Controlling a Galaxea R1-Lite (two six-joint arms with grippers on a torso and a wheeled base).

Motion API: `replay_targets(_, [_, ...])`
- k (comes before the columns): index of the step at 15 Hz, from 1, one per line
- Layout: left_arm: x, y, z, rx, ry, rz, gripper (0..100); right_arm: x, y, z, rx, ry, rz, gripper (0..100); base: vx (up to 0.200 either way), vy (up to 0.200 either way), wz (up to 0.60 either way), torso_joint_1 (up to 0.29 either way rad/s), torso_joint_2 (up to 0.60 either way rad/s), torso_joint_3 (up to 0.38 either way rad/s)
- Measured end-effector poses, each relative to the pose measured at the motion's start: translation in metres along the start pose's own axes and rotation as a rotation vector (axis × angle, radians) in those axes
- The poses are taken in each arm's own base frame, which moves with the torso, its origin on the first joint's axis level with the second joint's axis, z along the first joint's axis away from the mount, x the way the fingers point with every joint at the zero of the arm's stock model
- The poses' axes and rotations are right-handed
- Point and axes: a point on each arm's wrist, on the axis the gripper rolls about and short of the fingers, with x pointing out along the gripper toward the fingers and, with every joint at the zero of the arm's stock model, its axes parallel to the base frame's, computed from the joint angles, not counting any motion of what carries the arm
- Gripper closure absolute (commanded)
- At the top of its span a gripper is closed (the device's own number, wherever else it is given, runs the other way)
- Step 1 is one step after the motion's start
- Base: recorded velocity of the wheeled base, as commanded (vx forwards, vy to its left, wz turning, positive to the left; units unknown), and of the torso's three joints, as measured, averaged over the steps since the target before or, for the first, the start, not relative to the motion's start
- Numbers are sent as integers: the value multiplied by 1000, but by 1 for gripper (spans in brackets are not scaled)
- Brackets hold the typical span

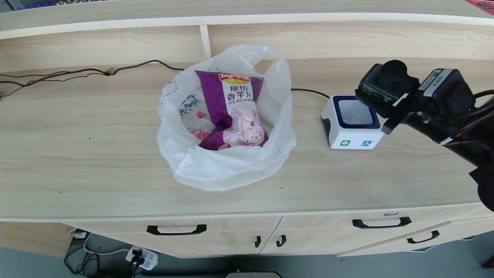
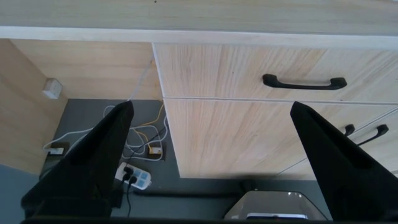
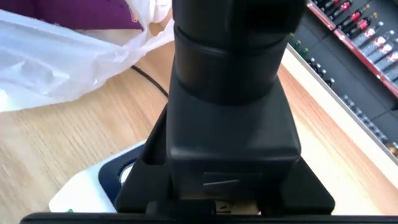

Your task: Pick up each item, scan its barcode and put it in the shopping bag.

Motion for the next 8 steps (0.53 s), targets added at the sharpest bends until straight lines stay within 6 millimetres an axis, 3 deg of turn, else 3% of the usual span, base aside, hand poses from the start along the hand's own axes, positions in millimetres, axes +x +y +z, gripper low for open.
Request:
replay_targets(5, [0, 0, 0, -5, 2, 0, 0, -3, 41, 60, 324, 128, -195, 100, 0, 0, 600, 3, 2, 0])
replay_targets(8, [0, 0, 0, -8, 2, 1, 0, -4, 46, 78, 400, 90, -201, 100, 0, 0, 600, 4, -1, 4])
